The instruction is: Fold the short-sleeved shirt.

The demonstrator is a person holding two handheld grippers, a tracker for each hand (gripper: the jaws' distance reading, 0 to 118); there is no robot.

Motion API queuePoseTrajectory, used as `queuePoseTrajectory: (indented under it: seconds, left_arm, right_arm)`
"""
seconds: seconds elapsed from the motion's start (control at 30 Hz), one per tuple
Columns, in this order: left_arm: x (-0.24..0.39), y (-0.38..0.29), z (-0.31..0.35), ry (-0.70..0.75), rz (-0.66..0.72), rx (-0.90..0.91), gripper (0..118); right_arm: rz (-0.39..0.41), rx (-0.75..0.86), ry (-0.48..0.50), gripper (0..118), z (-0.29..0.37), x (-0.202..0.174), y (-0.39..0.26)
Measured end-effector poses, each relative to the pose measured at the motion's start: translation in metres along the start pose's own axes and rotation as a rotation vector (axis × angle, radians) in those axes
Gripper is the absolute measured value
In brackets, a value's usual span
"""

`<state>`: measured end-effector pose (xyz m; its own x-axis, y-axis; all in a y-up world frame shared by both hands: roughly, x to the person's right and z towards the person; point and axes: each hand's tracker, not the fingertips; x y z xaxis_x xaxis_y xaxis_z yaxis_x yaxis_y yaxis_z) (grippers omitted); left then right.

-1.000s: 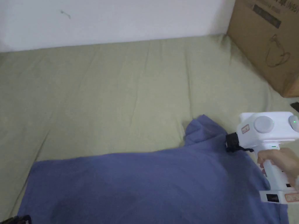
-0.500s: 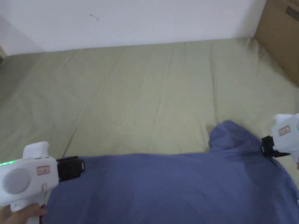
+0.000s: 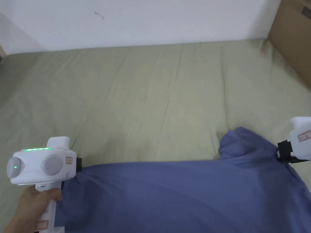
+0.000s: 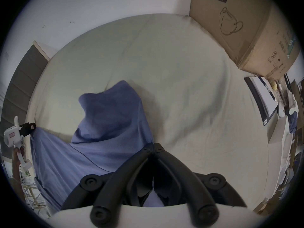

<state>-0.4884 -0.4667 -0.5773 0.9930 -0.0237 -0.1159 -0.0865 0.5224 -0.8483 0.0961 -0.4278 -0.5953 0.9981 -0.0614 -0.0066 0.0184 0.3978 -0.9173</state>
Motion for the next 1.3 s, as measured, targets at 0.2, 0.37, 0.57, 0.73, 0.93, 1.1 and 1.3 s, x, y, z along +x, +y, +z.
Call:
queuePoseTrajectory:
  seconds: [0.2, 0.37, 0.57, 0.73, 0.93, 1.1, 1.3]
  left_arm:
    - [-0.016, 0.0, 0.048, -0.056, 0.001, 0.051, 2]
    - [-0.032, -0.021, 0.132, -0.091, -0.055, 0.172, 2]
    - [-0.057, -0.091, 0.211, -0.125, -0.039, 0.213, 2]
    - [-0.065, -0.177, 0.231, -0.12, 0.008, 0.16, 2]
    - [-0.066, -0.264, 0.202, -0.092, 0.073, -0.033, 2]
    - [-0.077, -0.292, 0.173, -0.093, 0.129, -0.025, 21]
    - [-0.096, -0.28, 0.203, -0.106, 0.258, 0.014, 108]
  right_arm:
    - [0.035, 0.063, 0.007, 0, 0.052, 0.003, -0.004]
    - [0.012, 0.164, 0.064, 0, 0.115, 0.012, -0.034]
    - [0.017, 0.19, 0.09, 0, 0.18, 0.021, -0.12]
    - [0.052, 0.088, 0.058, 0, 0.187, 0.017, -0.223]
    - [0.063, -0.107, -0.009, 0, 0.146, 0.008, -0.327]
    - [-0.032, -0.086, 0.028, 33, 0.112, 0.015, -0.345]
    - [-0.042, 0.014, -0.021, 57, 0.157, 0.014, -0.325]
